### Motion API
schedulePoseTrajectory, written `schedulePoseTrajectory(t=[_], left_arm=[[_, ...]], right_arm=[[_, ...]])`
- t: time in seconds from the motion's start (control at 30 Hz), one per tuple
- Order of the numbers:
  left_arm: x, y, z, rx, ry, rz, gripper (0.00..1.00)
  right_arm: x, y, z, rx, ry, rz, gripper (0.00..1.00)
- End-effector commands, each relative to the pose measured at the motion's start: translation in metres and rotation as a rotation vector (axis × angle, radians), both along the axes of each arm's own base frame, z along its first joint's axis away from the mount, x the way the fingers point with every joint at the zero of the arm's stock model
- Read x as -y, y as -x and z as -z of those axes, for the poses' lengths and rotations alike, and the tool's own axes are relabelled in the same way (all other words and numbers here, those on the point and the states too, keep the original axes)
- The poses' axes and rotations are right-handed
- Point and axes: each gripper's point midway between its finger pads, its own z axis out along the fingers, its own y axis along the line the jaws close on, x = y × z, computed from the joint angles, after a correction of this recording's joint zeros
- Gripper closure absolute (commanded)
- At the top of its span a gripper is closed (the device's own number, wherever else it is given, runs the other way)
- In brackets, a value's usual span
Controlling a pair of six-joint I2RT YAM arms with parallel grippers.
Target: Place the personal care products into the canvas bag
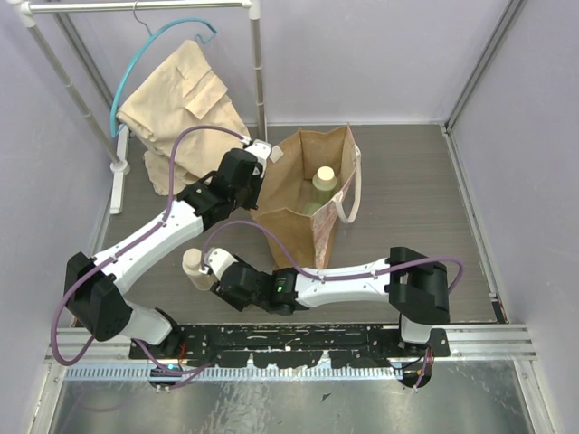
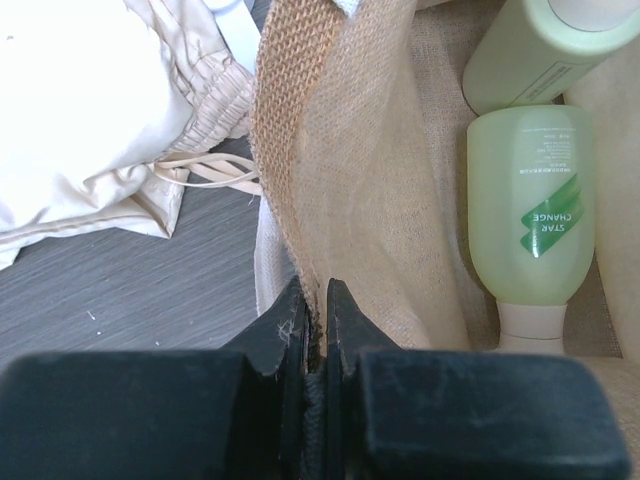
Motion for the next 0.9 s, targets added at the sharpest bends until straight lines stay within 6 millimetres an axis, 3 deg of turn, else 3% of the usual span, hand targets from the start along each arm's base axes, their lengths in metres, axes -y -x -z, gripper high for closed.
schedulePoseTrajectory(t=[0.0, 0.17, 0.43, 0.77, 0.87], left_arm=[[-0.006, 0.002, -0.002, 0.018, -0.002, -0.002, 1.0], [-0.004, 0.001, -0.002, 0.016, 0.005, -0.001, 1.0], [-0.002, 0.001, 0.006, -0.005, 0.008, -0.001, 1.0], [-0.002, 0.001, 0.007, -0.008, 0.009, -0.007, 1.0], [-0.001, 0.001, 0.008, -0.012, 0.011, -0.008, 1.0]], right_arm=[[-0.011, -0.007, -0.012, 0.021, -0.063, 0.032, 0.62], [0.001, -0.007, -0.015, 0.014, -0.076, 0.061, 0.86], [0.04, -0.003, -0.023, -0.006, -0.091, 0.127, 0.98], [0.128, 0.015, -0.087, -0.101, -0.141, 0.255, 0.99], [0.152, 0.015, -0.114, -0.099, -0.142, 0.304, 0.99]])
